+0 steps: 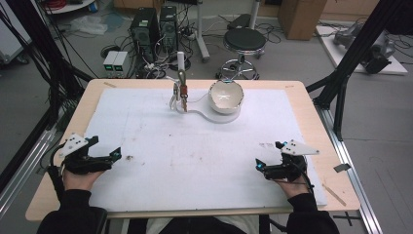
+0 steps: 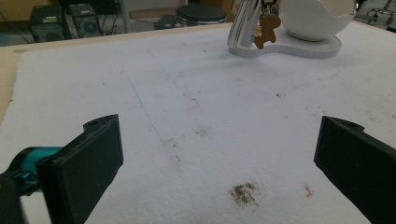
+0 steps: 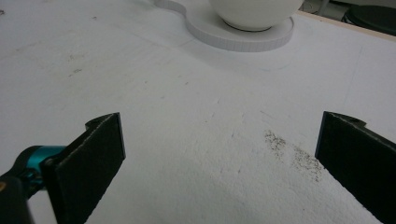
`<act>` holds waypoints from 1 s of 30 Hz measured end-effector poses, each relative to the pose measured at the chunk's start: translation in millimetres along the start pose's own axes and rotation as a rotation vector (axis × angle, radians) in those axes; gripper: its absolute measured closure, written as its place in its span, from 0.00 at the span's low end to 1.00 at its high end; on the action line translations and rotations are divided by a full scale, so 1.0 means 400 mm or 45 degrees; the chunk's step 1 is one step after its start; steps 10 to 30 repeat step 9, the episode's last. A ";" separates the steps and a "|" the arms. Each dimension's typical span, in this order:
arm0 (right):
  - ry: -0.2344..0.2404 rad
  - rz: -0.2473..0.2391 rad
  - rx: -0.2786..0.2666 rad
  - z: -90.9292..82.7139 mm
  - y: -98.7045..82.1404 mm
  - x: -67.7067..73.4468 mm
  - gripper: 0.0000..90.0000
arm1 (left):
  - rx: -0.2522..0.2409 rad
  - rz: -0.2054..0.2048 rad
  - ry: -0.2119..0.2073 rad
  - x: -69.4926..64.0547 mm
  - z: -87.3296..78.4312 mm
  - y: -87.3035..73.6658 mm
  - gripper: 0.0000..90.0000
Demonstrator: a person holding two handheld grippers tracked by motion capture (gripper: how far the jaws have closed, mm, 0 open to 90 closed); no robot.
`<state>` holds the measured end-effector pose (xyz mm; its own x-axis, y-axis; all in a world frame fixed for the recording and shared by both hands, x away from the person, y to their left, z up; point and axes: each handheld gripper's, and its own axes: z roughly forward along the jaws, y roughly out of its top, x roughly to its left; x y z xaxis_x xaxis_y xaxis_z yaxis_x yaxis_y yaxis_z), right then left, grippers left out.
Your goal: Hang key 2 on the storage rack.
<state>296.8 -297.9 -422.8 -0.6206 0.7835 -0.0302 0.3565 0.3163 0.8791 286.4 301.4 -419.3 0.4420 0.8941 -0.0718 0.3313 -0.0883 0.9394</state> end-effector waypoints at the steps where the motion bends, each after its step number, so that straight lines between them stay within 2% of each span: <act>1: 0.000 0.001 0.003 0.001 0.000 0.000 0.01 | -0.005 -0.007 0.002 -0.002 -0.006 -0.002 0.02; 6: 0.003 -0.012 0.011 0.006 0.000 0.001 0.01 | -0.013 -0.015 0.004 -0.002 -0.020 -0.011 0.02; 30: 0.003 -0.010 0.013 0.007 0.000 0.001 0.01 | -0.005 -0.021 0.001 0.000 -0.018 -0.012 0.02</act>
